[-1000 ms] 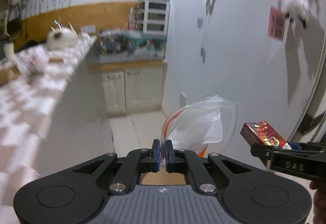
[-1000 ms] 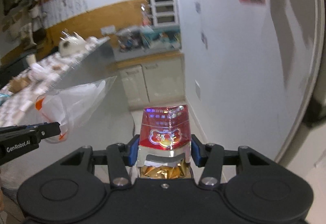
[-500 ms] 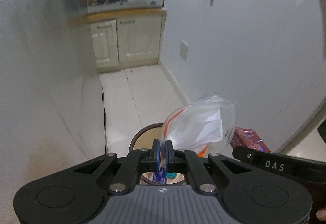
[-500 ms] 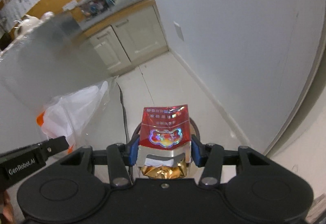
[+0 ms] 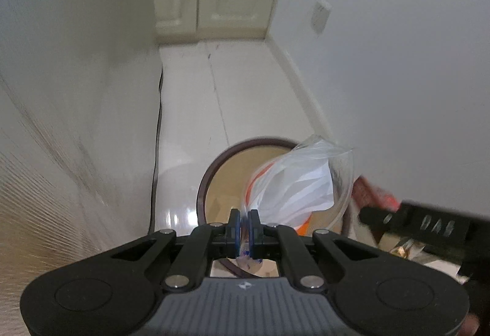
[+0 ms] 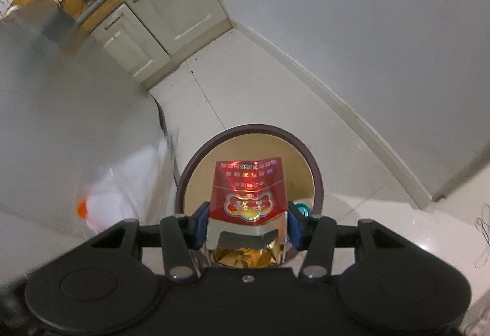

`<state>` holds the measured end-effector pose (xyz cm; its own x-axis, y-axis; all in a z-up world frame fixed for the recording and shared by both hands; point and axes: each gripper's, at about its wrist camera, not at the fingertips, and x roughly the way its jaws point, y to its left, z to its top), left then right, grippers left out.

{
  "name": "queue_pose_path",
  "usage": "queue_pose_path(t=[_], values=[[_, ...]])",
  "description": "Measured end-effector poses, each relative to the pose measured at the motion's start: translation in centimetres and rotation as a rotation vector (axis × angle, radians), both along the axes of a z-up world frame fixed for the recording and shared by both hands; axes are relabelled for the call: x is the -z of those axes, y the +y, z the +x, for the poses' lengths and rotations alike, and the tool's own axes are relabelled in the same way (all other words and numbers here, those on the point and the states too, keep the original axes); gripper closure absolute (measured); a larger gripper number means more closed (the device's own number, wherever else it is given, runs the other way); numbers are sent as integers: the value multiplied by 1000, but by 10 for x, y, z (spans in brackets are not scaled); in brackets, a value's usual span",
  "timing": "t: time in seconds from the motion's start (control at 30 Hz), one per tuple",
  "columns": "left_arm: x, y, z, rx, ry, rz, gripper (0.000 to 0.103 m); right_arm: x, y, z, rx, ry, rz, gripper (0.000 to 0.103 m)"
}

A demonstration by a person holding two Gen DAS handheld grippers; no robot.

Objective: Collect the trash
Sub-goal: 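Carry the red box and clear bag with both tools over the wastebasket, then open left tool to drop the clear bag while right tool drops the red box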

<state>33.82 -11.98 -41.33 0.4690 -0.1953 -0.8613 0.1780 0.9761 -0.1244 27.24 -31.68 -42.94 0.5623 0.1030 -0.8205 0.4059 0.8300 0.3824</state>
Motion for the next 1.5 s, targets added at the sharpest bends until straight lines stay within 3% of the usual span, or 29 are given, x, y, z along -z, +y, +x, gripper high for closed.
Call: queue_pose_path(t=[0.17, 0.3, 0.5, 0.77, 0.87, 1.0, 1.5], values=[[45, 8, 22, -73, 100, -24, 98, 35, -8, 29, -18, 79, 9, 52], [67, 13, 41, -126, 164, -80, 98, 45, -6, 40, -64, 94, -2, 52], [83, 8, 52, -172, 169, -84, 98, 50, -8, 60, -76, 100, -39, 52], [95, 12, 56, -220, 183, -97, 96, 62, -13, 56, -85, 127, -58, 52], [93, 13, 57, -220, 171, -92, 87, 67, -15, 55, -91, 130, -47, 52], [91, 12, 58, -188, 165, -87, 63, 74, -14, 66, -98, 142, -42, 52], [101, 13, 54, -137, 191, 28, 29, 99, -13, 84, -120, 164, -20, 50]])
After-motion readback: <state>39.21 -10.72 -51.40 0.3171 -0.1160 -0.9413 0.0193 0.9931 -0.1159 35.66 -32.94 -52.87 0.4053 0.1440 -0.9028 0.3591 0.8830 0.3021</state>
